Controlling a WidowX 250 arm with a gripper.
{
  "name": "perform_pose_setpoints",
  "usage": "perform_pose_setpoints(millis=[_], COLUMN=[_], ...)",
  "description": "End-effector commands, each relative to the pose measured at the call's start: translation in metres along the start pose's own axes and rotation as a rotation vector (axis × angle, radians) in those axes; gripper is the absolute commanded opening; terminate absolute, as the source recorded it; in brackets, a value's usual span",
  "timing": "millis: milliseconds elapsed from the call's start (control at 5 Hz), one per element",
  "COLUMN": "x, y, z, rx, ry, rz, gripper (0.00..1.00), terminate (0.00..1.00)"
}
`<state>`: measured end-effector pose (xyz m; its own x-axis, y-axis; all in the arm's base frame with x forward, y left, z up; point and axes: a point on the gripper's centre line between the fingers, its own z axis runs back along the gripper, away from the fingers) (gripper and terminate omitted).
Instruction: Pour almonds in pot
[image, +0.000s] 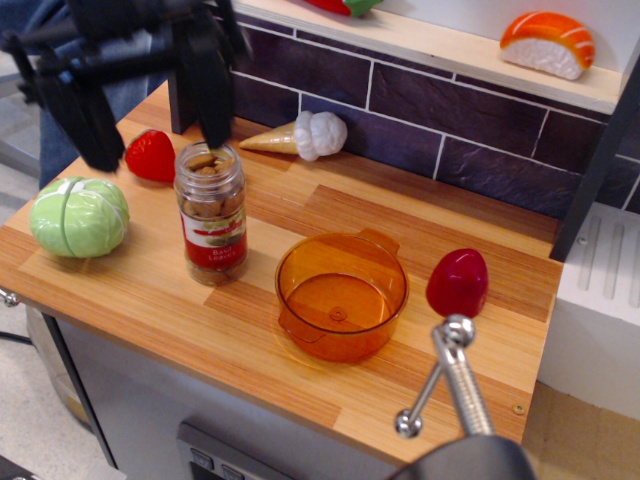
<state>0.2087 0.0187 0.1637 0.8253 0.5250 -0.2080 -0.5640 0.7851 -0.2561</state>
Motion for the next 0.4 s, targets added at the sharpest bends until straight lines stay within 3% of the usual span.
perform_pose_setpoints(millis=[0, 200], x=[0.069, 0.104], y=[0.008, 0.018], z=[0.033, 0.027], rx=[-0.193, -0.187], ry=[0.076, 0.114], rz=[0.384, 0.615], gripper=[1.00, 1.00], terminate=[0.00, 0.00])
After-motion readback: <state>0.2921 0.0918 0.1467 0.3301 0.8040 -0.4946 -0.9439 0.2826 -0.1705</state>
